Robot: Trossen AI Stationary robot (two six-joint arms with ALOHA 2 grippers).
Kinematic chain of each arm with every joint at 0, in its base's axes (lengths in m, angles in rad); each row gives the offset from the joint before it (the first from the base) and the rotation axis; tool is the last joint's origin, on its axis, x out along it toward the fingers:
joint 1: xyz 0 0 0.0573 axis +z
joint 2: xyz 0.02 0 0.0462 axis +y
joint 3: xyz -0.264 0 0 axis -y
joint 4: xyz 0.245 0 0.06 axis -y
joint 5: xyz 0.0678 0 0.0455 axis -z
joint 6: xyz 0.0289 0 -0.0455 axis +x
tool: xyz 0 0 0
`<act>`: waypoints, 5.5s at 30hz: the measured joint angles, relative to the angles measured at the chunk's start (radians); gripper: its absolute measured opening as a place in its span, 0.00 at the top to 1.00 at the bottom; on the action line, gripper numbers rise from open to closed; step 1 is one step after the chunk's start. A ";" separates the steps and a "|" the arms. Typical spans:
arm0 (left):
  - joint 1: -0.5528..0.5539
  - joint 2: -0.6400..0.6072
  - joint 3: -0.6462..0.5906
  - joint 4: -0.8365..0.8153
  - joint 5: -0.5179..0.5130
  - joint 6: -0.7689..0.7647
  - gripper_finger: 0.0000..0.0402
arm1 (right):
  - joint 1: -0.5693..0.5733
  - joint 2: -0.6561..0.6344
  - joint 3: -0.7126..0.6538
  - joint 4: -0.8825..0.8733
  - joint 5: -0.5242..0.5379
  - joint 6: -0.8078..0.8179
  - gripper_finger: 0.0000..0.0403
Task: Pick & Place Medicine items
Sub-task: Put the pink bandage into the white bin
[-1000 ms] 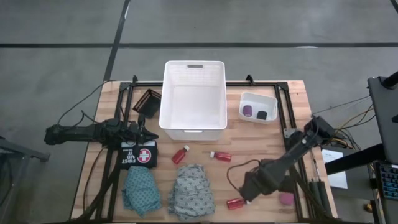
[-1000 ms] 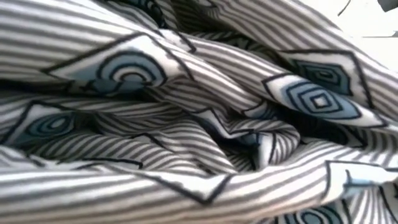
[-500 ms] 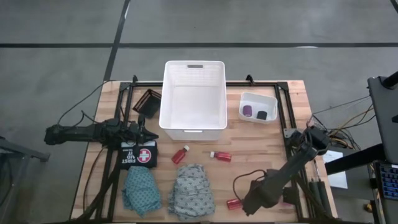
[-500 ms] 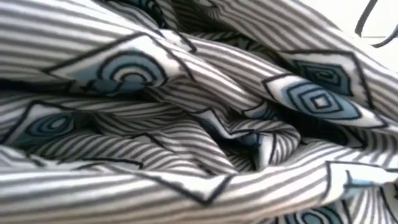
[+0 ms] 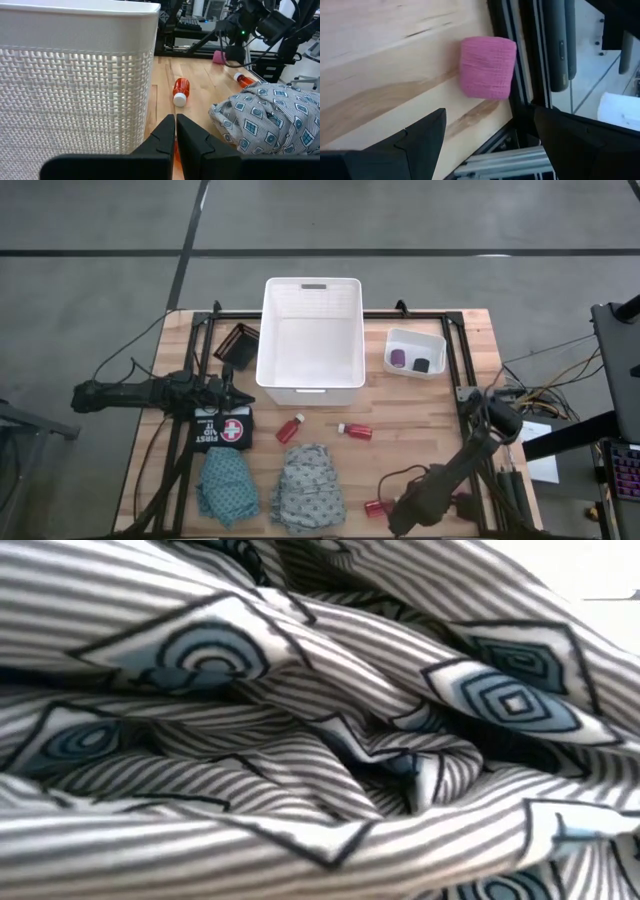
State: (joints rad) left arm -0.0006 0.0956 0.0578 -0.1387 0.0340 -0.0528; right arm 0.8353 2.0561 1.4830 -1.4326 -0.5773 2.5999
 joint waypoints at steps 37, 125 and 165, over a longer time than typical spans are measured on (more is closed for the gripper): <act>0.000 0.000 0.000 0.000 0.000 0.000 0.95 | 0.070 0.040 -0.131 0.093 0.011 0.085 0.25; 0.000 0.000 0.000 0.000 0.000 0.000 0.95 | -0.298 -0.547 -0.199 -0.139 1.099 -0.398 0.50; 0.000 0.000 0.000 0.000 0.000 0.000 0.95 | -1.360 -0.686 -0.627 0.580 0.925 -1.372 0.50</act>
State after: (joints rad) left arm -0.0006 0.0956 0.0581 -0.1387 0.0338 -0.0531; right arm -0.5251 1.3697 0.8556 -0.8522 0.3477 1.2282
